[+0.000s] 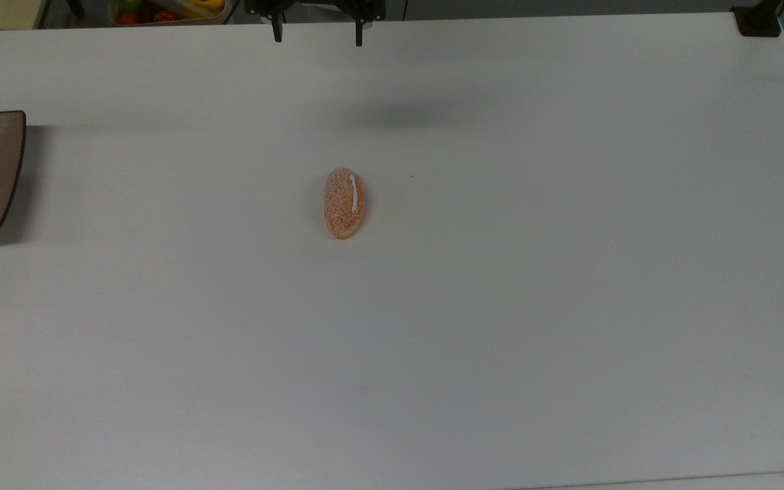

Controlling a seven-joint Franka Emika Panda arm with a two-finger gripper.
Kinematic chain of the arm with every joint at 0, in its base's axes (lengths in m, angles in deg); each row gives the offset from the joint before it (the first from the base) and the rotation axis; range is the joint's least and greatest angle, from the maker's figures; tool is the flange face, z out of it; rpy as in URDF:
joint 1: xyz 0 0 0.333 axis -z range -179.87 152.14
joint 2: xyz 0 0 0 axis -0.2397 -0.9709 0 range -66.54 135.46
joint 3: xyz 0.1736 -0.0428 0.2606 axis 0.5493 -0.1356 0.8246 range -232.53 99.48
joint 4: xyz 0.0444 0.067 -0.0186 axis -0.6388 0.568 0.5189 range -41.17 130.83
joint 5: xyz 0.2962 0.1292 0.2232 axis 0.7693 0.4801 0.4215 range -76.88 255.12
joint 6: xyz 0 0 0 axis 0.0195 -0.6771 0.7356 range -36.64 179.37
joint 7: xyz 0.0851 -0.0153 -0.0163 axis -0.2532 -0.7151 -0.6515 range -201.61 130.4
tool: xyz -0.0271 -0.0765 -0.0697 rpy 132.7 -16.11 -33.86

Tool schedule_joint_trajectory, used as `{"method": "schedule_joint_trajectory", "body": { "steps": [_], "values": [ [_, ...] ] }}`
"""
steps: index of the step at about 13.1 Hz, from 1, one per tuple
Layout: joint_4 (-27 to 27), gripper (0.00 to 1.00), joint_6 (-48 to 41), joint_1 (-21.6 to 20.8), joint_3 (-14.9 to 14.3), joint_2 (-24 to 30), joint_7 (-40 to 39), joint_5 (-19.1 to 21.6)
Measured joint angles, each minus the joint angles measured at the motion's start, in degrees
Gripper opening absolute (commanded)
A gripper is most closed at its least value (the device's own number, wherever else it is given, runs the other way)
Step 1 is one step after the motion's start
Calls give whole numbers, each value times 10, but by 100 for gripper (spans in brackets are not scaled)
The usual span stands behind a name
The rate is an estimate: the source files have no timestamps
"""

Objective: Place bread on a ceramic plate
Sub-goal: 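Move the gripper over the orange bread roll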

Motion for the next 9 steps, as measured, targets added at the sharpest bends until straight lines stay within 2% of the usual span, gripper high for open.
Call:
{"method": "schedule_joint_trajectory", "body": {
  "steps": [9],
  "values": [
    [5,100,26,0,-4,-1,0,0]
  ]
}}
